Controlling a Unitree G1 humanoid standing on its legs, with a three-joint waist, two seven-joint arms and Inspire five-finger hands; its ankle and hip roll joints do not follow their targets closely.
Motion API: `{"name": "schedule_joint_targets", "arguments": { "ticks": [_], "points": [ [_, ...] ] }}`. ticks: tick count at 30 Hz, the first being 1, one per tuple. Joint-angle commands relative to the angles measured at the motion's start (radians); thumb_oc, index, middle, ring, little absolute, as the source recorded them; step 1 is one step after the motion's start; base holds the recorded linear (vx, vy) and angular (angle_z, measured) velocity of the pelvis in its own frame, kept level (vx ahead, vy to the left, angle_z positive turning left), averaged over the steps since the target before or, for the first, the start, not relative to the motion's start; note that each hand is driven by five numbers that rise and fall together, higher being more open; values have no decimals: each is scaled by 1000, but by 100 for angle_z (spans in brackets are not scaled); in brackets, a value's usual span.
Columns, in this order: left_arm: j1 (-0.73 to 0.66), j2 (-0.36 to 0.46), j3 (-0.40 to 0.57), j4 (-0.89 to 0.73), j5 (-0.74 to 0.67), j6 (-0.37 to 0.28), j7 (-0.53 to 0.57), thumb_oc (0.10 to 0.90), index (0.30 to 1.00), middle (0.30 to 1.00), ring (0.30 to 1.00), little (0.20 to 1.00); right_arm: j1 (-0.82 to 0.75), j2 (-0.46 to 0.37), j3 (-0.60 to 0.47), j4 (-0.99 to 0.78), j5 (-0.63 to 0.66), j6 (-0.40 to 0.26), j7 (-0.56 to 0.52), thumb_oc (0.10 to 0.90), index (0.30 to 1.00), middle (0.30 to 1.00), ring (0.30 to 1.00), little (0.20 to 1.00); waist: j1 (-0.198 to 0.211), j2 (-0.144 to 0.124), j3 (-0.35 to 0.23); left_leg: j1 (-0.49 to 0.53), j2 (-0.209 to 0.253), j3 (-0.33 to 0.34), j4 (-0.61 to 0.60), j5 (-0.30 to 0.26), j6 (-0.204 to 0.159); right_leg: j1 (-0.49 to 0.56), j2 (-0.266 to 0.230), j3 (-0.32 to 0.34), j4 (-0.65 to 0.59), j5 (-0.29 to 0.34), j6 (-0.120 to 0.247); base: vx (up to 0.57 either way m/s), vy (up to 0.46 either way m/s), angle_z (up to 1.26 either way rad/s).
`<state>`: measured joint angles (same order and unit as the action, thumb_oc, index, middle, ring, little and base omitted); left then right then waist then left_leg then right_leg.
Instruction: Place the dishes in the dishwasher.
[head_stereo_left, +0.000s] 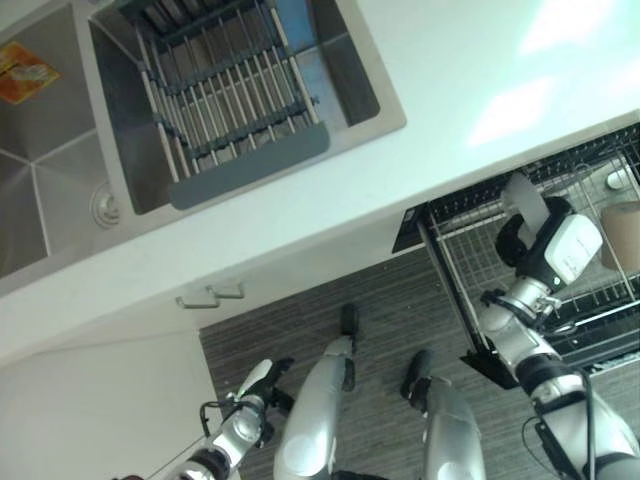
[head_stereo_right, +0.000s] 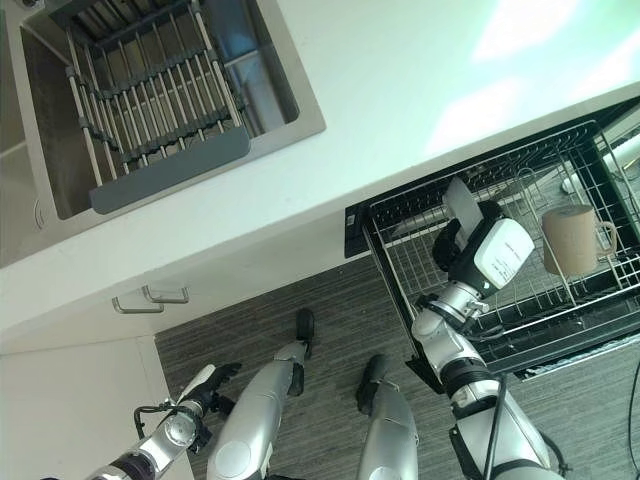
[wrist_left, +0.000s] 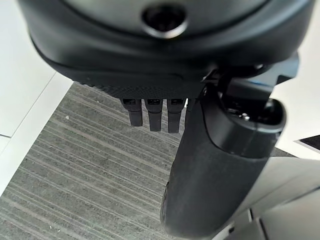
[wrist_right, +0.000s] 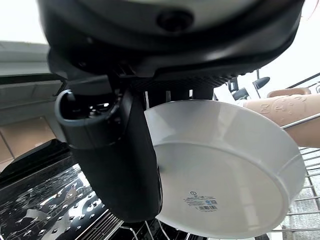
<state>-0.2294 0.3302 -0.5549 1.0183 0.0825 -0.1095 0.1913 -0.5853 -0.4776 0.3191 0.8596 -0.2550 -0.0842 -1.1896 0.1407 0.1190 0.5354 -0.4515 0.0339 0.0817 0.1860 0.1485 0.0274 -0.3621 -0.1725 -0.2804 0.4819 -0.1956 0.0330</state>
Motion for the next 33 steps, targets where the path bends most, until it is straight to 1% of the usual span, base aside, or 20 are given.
{"name": "schedule_joint_targets", "arguments": {
  "ticks": [1,4,9,10,12,13,15,16,18,19,23,27,29,31,33],
  "points": [
    [43,-14,19,19,-29,1,31,800,900,900,900,900,-34,-219,-151,-25,-67,26,-425,400,300,300,300,300,-20,-1,-15,41,27,-49,114,-212,-10,23,51,11,-63,45,12,0,0,0],
    [46,-12,30,20,-25,-8,30,800,900,900,900,900,-17,-233,-170,-50,-68,30,-425,400,300,300,300,300,-21,-3,-15,34,28,-46,114,-210,-8,17,52,12,-62,47,13,0,0,0],
    [45,-9,35,18,-27,-2,29,800,900,900,900,900,-14,-259,-211,-87,-83,5,-425,400,300,300,300,300,-23,-6,-15,26,31,-43,114,-211,-7,7,54,12,-58,45,13,0,0,0],
    [45,-7,40,18,-27,2,27,800,900,900,900,900,-13,-267,-225,-113,-99,3,-425,400,300,300,300,300,-23,-8,-15,23,31,-42,114,-211,-6,4,56,13,-55,43,14,0,0,0],
    [48,-3,50,11,-26,13,21,800,900,900,900,900,6,-269,-255,-176,-89,-9,-425,400,300,300,300,300,-30,-13,-15,22,32,-41,114,-212,-6,1,58,17,-54,42,16,25,-21,-5],
    [48,-2,50,10,-26,13,21,800,900,900,900,900,7,-268,-256,-177,-89,-9,-425,400,300,300,300,300,-29,-14,-15,22,32,-41,114,-212,-6,1,58,17,-54,42,16,18,-12,-9],
    [49,-2,61,-2,-24,25,17,800,900,900,900,900,39,-256,-278,-226,-48,-62,-425,400,300,300,300,300,-36,-19,-15,18,33,-40,114,-214,-6,-1,62,19,-59,42,15,10,-4,-12],
    [49,-3,66,-4,-21,26,17,800,900,900,900,900,56,-244,-286,-264,-82,-77,-425,400,300,300,300,300,-41,-21,-15,15,34,-38,114,-213,-6,-5,64,22,-60,42,15,16,1,-10],
    [51,-7,74,-9,-21,27,17,800,900,900,900,900,71,-217,-283,-331,-109,-65,-425,400,300,300,300,300,-47,-21,-15,13,33,-36,114,-212,-7,-9,66,28,-63,43,14,20,8,-6],
    [47,-6,83,-16,-15,30,13,800,900,900,900,900,83,-203,-265,-375,-108,-33,-425,400,300,300,300,300,-53,-24,-15,10,33,-31,114,-213,-8,-13,68,32,-66,44,16,12,4,-4],
    [40,-16,76,-5,-14,28,17,800,900,900,900,900,73,-174,-228,-328,-83,-24,-411,400,300,300,300,300,-48,-22,-15,9,30,-34,114,-210,-7,-13,67,35,-67,43,11,10,-3,-1],
    [21,-20,54,8,-18,28,19,800,900,900,900,900,34,-155,-179,-228,-46,-50,-320,400,300,300,300,300,-39,-15,-15,-4,25,-40,114,-205,-7,-22,69,34,-64,44,7,0,0,0],
    [18,-25,47,14,-14,25,24,800,900,900,900,900,15,-144,-153,-184,-58,-52,-303,400,300,300,300,300,-33,-11,-15,-8,25,-42,114,-203,-7,-27,67,33,-62,44,5,0,0,0],
    [18,-30,33,29,-12,10,36,800,900,900,900,900,-15,-134,-109,-127,-55,-59,-293,400,300,300,300,300,-25,-6,-15,-13,22,-43,114,-200,-7,-29,65,27,-65,47,4,0,0,0],
    [17,-28,24,31,-16,5,38,800,900,900,900,900,-38,-135,-84,-98,-41,-53,-287,400,300,300,300,300,-20,-2,-15,-20,21,-42,114,-196,-8,-36,62,24,-61,49,3,0,0,0]
  ]
}}
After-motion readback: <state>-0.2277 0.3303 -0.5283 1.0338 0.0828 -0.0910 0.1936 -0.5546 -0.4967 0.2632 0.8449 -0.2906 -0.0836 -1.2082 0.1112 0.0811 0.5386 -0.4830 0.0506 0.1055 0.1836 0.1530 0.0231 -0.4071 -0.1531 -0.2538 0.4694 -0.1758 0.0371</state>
